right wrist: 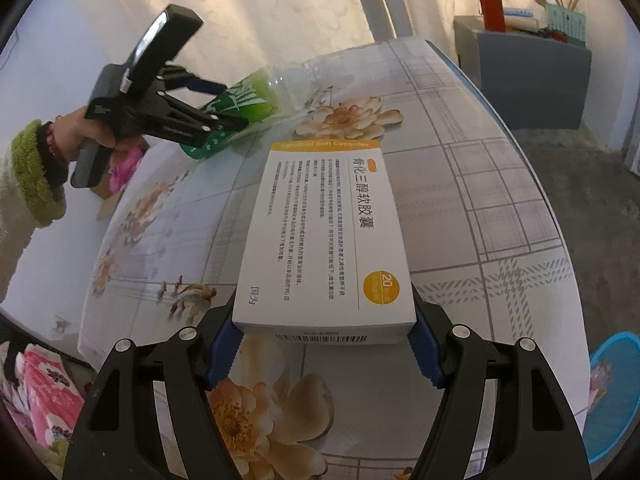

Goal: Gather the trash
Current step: 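Grasp the green bottle with the left tool while the right tool holds the box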

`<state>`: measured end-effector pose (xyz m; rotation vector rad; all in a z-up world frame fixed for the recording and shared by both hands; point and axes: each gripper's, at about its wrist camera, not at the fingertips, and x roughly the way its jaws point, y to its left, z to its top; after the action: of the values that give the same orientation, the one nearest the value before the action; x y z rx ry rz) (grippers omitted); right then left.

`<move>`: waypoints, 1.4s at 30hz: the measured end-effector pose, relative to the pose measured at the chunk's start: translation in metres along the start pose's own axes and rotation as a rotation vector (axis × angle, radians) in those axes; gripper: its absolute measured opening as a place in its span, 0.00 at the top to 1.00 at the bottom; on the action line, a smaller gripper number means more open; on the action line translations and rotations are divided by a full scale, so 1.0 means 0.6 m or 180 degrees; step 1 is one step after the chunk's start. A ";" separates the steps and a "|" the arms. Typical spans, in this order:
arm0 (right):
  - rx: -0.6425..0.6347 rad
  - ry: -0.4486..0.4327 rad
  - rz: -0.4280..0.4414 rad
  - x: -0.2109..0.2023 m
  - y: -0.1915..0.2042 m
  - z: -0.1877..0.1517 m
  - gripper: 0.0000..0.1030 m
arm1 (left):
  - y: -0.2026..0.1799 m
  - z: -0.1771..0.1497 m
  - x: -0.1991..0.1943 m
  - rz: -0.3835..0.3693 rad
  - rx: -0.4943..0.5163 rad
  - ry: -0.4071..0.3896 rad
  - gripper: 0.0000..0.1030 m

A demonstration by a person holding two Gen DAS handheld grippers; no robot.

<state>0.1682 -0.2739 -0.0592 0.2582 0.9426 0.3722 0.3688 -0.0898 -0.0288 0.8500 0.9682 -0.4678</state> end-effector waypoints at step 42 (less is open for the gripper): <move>0.0072 0.0250 -0.0178 -0.024 0.036 -0.036 0.25 | -0.088 -0.242 -0.100 -0.1096 -0.1750 0.0570 0.34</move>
<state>0.1386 -0.2594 -0.0525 0.2388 1.0296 0.3223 0.2261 -0.0061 -0.0415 0.2288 1.3377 -0.3909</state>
